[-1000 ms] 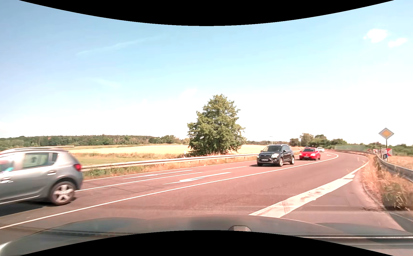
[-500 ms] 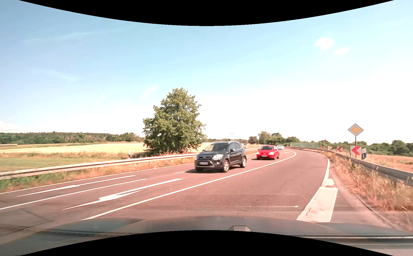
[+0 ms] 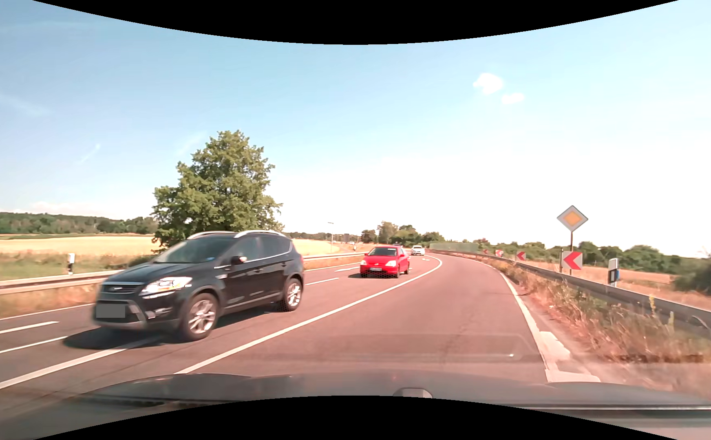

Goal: Follow the waypoints while adhering to traffic rules and regulations

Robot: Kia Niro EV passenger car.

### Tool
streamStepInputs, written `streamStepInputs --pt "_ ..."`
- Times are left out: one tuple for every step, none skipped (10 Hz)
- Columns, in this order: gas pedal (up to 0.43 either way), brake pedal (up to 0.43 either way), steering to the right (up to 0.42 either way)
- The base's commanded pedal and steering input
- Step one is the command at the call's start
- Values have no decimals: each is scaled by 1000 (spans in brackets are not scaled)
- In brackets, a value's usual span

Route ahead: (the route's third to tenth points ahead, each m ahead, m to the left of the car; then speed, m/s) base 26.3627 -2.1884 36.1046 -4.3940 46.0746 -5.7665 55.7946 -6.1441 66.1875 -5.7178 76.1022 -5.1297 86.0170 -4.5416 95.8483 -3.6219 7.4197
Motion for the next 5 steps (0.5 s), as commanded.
streamStepInputs --pt "280 0 182" --pt "287 0 161" --pt "287 0 140" --pt "287 0 125" --pt "287 0 115"
